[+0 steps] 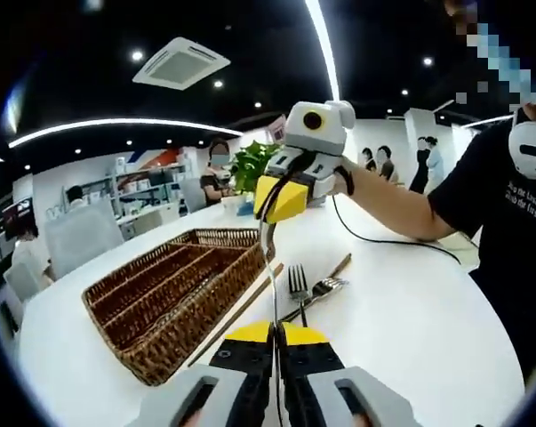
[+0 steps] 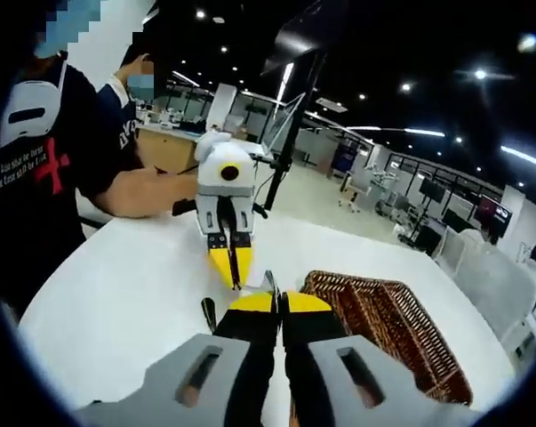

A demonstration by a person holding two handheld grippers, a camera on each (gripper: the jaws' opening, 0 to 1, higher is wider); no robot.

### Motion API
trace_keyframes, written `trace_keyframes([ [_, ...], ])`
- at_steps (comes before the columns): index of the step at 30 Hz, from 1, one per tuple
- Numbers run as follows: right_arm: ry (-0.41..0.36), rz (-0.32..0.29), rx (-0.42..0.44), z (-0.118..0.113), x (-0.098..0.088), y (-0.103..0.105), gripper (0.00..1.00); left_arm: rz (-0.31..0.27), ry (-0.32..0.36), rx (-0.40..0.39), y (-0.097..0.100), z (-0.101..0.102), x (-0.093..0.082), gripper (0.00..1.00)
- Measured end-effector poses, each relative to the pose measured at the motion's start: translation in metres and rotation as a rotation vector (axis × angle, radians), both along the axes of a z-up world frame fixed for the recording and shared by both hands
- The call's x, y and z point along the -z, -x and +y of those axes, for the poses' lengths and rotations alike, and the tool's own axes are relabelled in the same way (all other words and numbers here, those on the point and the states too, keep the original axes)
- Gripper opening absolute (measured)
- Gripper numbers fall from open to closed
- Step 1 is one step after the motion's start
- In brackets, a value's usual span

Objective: Arrange the knives, forks, and spoons in their matching storage slots by inserting each utensil handle-first until every utensil is classified and aligned in the correct compartment

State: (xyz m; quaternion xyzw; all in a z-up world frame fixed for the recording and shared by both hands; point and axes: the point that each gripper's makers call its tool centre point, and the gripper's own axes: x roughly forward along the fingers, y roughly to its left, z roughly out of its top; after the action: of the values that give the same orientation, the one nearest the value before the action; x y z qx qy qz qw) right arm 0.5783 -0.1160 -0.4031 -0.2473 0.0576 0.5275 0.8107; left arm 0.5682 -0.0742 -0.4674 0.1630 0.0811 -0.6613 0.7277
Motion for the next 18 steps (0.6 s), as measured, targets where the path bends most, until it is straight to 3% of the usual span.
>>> trace_keyframes([
  [2, 0.017, -0.001, 0.002, 0.001, 0.002, 0.0, 0.0, -0.018, -0.005, 0.004, 0.001, -0.005, 0.003, 0.01],
  [5, 0.029, 0.005, -0.003, 0.004, 0.005, 0.001, 0.0, -0.016, 0.041, 0.009, 0.0, -0.01, -0.004, 0.03],
  [8, 0.014, 0.009, -0.002, 0.007, 0.004, 0.0, 0.0, -0.041, 0.028, 0.001, 0.0, -0.015, -0.003, 0.04],
  [10, 0.003, 0.032, 0.0, 0.009, 0.004, 0.002, 0.0, -0.055, 0.019, -0.008, -0.003, -0.016, -0.001, 0.05],
  [14, 0.004, 0.019, 0.016, 0.007, 0.001, 0.001, 0.0, -0.037, 0.049, -0.015, -0.007, -0.014, -0.006, 0.01],
  [18, -0.002, 0.024, 0.014, 0.007, 0.002, 0.003, 0.01, -0.063, 0.049, -0.028, -0.007, -0.012, -0.011, 0.0],
])
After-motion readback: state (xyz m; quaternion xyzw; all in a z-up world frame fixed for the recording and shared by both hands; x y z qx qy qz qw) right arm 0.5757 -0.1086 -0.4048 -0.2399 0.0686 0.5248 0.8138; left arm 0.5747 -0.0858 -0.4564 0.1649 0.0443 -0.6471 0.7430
